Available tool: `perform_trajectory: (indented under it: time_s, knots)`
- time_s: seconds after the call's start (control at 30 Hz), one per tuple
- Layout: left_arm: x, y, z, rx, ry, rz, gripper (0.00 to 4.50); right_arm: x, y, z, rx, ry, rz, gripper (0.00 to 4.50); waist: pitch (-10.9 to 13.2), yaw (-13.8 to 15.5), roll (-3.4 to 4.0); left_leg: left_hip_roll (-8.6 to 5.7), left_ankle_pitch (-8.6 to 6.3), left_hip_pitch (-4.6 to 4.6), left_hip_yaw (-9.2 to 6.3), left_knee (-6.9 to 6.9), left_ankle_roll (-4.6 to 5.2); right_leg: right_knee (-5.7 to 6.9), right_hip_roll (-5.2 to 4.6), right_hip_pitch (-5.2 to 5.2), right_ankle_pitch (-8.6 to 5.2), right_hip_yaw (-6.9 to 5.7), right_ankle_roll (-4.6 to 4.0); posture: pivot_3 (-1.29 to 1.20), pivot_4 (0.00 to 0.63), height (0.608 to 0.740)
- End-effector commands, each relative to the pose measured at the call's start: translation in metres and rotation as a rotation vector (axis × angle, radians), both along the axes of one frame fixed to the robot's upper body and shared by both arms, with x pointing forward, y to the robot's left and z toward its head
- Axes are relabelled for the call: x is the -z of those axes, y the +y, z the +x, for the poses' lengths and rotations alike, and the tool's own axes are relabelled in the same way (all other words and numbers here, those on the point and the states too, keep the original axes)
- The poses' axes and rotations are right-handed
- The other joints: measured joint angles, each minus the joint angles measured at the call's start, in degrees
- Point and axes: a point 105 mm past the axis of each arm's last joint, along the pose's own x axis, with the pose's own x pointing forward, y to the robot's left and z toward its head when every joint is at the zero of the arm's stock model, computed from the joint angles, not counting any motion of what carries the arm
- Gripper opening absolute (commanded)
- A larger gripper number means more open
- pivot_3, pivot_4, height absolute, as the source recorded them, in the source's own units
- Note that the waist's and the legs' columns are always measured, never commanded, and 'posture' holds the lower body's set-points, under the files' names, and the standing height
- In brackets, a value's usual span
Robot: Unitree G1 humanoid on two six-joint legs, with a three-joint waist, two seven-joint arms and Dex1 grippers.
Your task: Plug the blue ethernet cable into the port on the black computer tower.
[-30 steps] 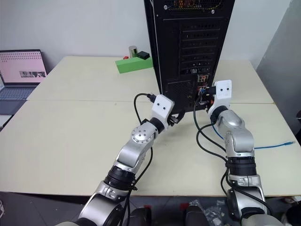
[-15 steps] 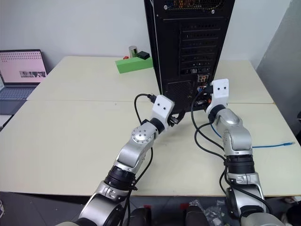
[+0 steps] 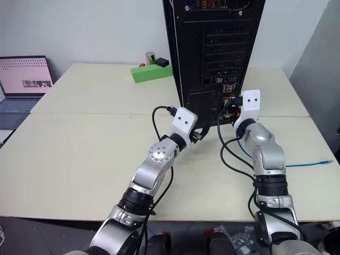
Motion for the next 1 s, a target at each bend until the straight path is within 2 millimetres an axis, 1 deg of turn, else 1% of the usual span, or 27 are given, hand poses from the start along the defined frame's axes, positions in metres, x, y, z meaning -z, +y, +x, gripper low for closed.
perform_trajectory:
  time_s: [0.03,0.4,0.53,0.73,1.0]
  knots:
    - [-0.0160,-0.0020,-0.0041,0.011,-0.047,-0.034,3.46,-0.0241,0.0031,-0.0019,-0.006,-0.083,0.000,0.01,0.0,0.0,0.00,0.00,0.00,0.00,0.00,0.00,0.00,0.00,0.00,0.00,0.00,0.00,0.00,0.00,0.150,0.740]
    - [-0.0151,-0.0010,-0.0049,0.010,-0.043,-0.034,3.46,-0.0303,0.0071,-0.0015,-0.014,-0.110,-0.037,0.01,0.0,0.0,0.00,0.00,0.00,0.00,0.01,-0.01,0.00,0.00,0.00,-0.01,0.00,0.01,0.00,0.00,0.150,0.740]
    - [-0.0151,-0.0015,-0.0054,0.012,-0.042,-0.034,3.46,-0.0289,0.0056,-0.0011,-0.001,-0.102,-0.037,0.01,0.0,0.0,0.00,0.00,0.00,0.00,0.01,-0.01,0.00,0.00,0.00,-0.02,0.00,0.01,0.00,0.00,0.150,0.740]
    - [-0.0149,-0.0013,-0.0057,0.012,-0.041,-0.032,3.46,-0.0210,0.0066,0.0012,0.024,-0.065,0.028,0.01,0.0,-0.1,0.00,0.00,0.00,0.01,0.01,-0.02,0.00,0.00,0.00,-0.02,0.00,0.01,0.00,0.00,0.150,0.740]
    - [-0.0148,0.0006,-0.0057,0.011,-0.047,-0.025,3.46,-0.0285,0.0058,0.0043,0.050,-0.097,0.048,0.01,0.0,-0.4,0.00,0.01,0.00,0.02,0.01,-0.02,0.00,0.01,0.00,-0.02,0.00,0.02,0.00,0.00,0.150,0.740]
